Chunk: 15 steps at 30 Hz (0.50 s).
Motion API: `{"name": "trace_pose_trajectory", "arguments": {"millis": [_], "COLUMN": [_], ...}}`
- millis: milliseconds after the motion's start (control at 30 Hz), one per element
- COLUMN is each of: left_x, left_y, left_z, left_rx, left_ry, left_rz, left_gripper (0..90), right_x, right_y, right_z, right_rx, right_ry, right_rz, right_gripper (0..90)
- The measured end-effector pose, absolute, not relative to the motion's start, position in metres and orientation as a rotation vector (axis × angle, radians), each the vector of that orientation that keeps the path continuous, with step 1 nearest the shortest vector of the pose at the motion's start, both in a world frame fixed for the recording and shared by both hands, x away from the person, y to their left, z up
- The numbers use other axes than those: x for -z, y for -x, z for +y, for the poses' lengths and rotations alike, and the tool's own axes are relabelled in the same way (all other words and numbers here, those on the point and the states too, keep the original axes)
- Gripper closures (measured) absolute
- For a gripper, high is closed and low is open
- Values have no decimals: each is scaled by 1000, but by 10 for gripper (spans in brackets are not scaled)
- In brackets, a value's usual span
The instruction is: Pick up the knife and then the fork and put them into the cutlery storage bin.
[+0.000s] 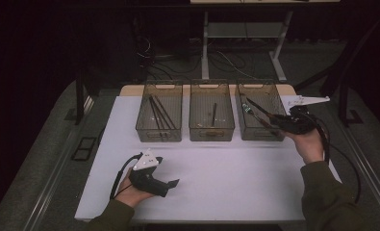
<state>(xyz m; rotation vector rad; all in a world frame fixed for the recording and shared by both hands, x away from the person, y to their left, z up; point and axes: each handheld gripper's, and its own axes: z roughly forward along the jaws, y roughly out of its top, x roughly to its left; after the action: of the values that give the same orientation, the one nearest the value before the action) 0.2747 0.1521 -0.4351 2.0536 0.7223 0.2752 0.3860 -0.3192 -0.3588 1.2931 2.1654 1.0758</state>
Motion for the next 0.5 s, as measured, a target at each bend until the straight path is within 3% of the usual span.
{"name": "trace_pose_trajectory", "arguments": {"millis": [500], "left_x": [436], "left_y": [-274], "left_z": [149], "left_rx": [-283], "left_ry": [-2075], "left_rz": [708], "left_gripper": [1], "right_x": [374], "right_y": [-447], "right_z": [-315], "right_rx": [-895], "right_ry": [-1483], "right_rz": [2159], "right_gripper": [754]}}
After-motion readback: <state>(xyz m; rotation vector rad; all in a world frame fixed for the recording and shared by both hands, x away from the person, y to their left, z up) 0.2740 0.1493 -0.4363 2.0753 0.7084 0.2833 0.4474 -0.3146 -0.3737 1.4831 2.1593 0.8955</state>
